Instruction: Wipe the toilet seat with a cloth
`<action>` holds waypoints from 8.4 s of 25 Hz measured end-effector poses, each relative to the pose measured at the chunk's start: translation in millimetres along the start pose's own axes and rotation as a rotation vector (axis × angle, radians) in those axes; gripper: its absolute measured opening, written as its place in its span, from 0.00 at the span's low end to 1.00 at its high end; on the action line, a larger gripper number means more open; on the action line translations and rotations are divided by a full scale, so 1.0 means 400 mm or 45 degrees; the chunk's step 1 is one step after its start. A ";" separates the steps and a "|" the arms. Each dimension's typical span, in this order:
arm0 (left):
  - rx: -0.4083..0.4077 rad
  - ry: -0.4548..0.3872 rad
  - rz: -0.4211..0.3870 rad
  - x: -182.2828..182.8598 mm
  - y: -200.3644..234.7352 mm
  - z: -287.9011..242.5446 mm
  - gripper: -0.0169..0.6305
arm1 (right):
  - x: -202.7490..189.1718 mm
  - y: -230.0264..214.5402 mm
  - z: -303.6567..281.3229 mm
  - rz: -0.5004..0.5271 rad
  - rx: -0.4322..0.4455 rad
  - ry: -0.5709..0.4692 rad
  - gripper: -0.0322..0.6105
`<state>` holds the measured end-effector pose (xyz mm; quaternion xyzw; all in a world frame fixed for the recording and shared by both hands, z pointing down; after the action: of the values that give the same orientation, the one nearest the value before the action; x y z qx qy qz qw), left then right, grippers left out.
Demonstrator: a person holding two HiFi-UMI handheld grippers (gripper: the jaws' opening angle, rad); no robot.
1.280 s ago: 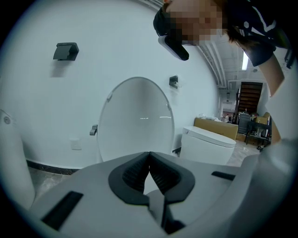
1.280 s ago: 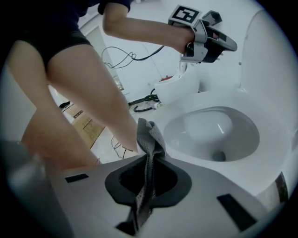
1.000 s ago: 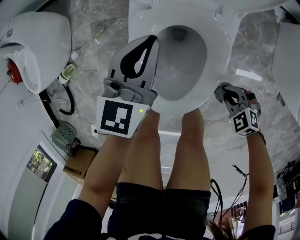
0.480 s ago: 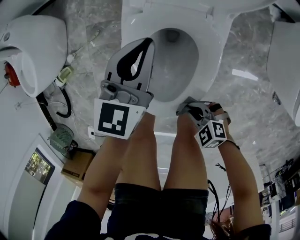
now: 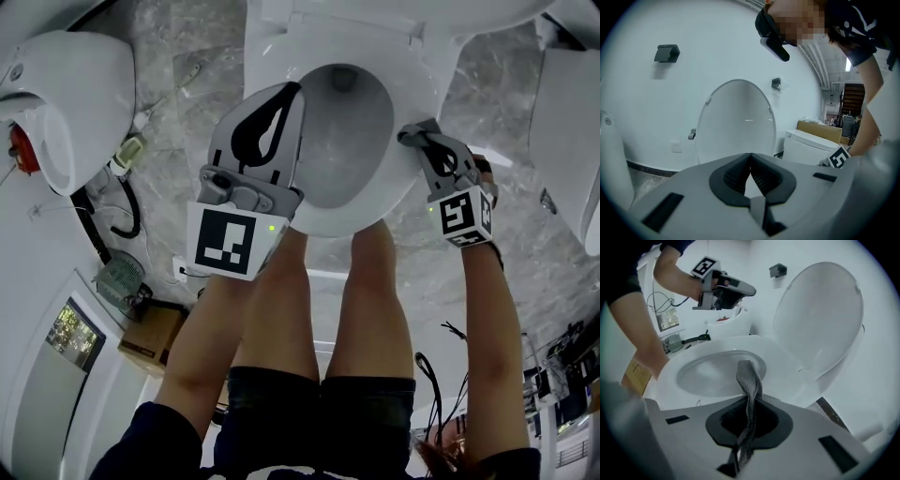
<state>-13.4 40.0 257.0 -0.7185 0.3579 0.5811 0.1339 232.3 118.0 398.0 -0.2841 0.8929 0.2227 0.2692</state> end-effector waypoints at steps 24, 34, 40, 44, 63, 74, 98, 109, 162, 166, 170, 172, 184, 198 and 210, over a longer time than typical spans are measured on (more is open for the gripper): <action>0.061 -0.018 0.015 0.003 0.005 0.022 0.06 | 0.059 0.081 -0.059 0.246 0.136 0.144 0.09; 0.043 0.003 0.022 -0.003 0.004 0.013 0.06 | 0.040 0.290 0.047 0.644 0.557 0.045 0.09; 0.036 0.009 0.002 0.003 0.013 0.003 0.06 | 0.025 0.085 -0.014 0.550 0.324 -0.013 0.09; 0.038 0.012 0.002 0.003 0.016 -0.006 0.06 | 0.054 -0.065 -0.066 0.475 0.111 -0.032 0.09; -0.008 0.010 0.000 0.021 0.033 -0.060 0.06 | -0.100 0.020 0.058 0.458 0.395 0.056 0.09; -0.034 0.026 0.013 0.014 0.038 -0.087 0.06 | 0.028 -0.193 -0.065 0.230 -0.011 0.009 0.09; 0.001 0.022 0.035 0.009 0.084 -0.071 0.06 | 0.152 -0.163 -0.168 0.295 0.013 -0.057 0.09; 0.020 0.015 0.049 0.000 0.112 -0.040 0.06 | 0.065 0.162 -0.046 0.703 0.643 0.085 0.09; 0.090 0.012 0.058 0.017 0.193 0.030 0.06 | 0.078 -0.136 -0.077 0.435 -0.039 0.093 0.09; 0.088 0.013 0.061 0.014 0.198 0.034 0.06 | 0.097 -0.154 -0.100 0.337 -0.146 0.107 0.09; 0.093 0.009 0.067 0.011 0.201 0.042 0.06 | 0.202 -0.169 -0.194 0.328 -0.177 0.031 0.09; 0.097 0.003 0.070 0.013 0.200 0.046 0.06 | 0.268 -0.160 -0.245 0.342 -0.172 -0.019 0.09; 0.088 0.019 0.063 0.005 0.196 0.074 0.06 | 0.394 -0.047 -0.341 0.447 -0.090 -0.042 0.09; 0.074 -0.006 0.041 0.020 0.175 0.098 0.06 | 0.082 0.166 -0.059 0.181 0.283 0.281 0.09; 0.023 -0.003 0.035 0.013 0.106 0.105 0.06 | 0.178 0.174 0.064 -0.526 0.043 0.080 0.09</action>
<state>-72.4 33.7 249.6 -0.7116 0.3728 0.5805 0.1327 148.3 156.1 352.7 -0.4635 0.8272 0.1385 0.2859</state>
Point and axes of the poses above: the fingertips, and each gripper's own axes: z backward along the fingers, y to its left, x out of its top, the point moved 8 cm from there along z, backward along the fingers, and after that the axes turned 13 degrees about -x, right-handed, at the moved point
